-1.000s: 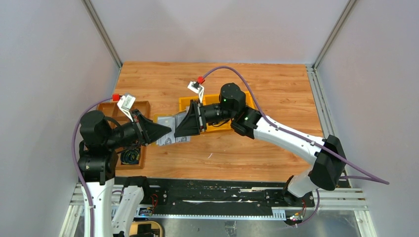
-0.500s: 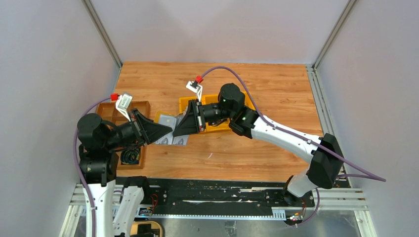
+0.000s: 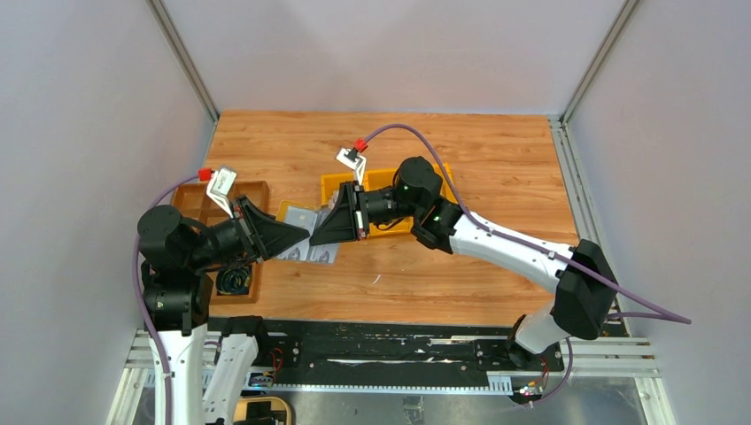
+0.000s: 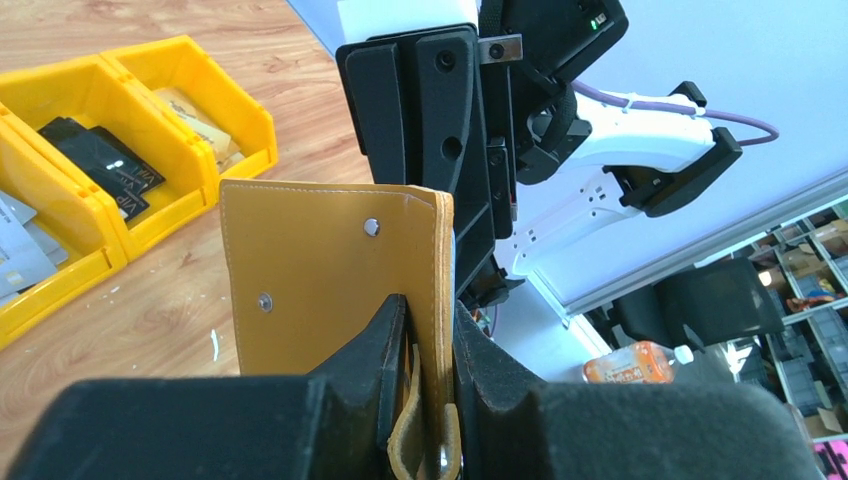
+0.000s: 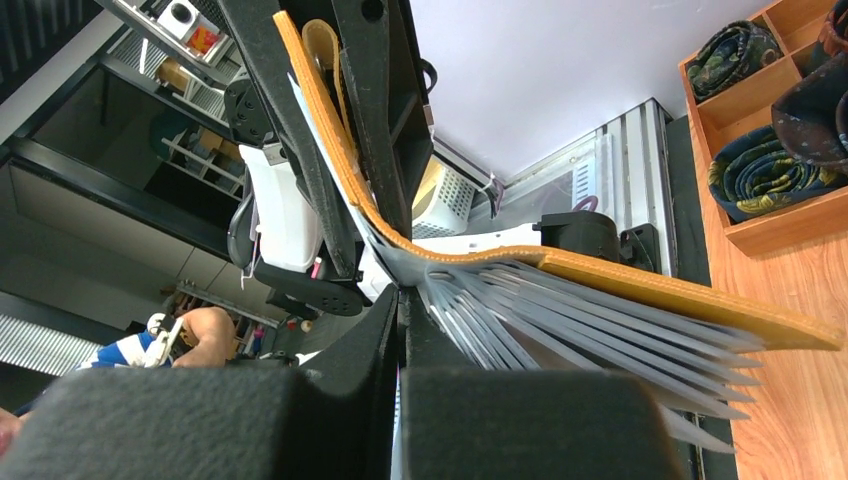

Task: Take the credit cards out of the card holder
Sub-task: Remove the credit card from the card holder.

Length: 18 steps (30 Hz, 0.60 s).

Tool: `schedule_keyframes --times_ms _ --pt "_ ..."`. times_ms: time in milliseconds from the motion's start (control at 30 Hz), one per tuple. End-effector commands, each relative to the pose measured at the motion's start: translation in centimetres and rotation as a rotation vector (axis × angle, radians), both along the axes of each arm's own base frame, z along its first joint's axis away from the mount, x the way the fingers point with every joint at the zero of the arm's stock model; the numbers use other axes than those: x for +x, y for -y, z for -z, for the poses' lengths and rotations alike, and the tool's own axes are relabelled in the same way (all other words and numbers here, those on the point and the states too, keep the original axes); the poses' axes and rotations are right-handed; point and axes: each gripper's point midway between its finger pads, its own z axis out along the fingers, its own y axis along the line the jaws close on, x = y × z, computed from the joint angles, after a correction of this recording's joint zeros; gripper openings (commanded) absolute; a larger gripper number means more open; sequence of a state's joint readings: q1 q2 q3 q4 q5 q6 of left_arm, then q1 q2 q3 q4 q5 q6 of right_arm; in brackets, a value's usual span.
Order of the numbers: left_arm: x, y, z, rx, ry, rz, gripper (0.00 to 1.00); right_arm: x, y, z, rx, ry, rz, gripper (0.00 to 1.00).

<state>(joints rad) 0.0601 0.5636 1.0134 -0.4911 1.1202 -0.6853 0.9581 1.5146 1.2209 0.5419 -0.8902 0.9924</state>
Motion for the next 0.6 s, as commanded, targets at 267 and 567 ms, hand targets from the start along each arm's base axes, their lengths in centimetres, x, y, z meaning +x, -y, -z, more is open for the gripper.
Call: schedule_keyframes --times_ms 267,567 --pt "-1.2 0.2 -2.1 -0.021 0.042 0.004 0.0 0.2 0.5 -1.1 0.062 0.01 0.093 0.0" --pt "-0.7 -0.6 -2.1 0.004 0.115 -0.101 0.0 2.0 -0.6 -1.5 0.055 -0.035 0.163 0.35"
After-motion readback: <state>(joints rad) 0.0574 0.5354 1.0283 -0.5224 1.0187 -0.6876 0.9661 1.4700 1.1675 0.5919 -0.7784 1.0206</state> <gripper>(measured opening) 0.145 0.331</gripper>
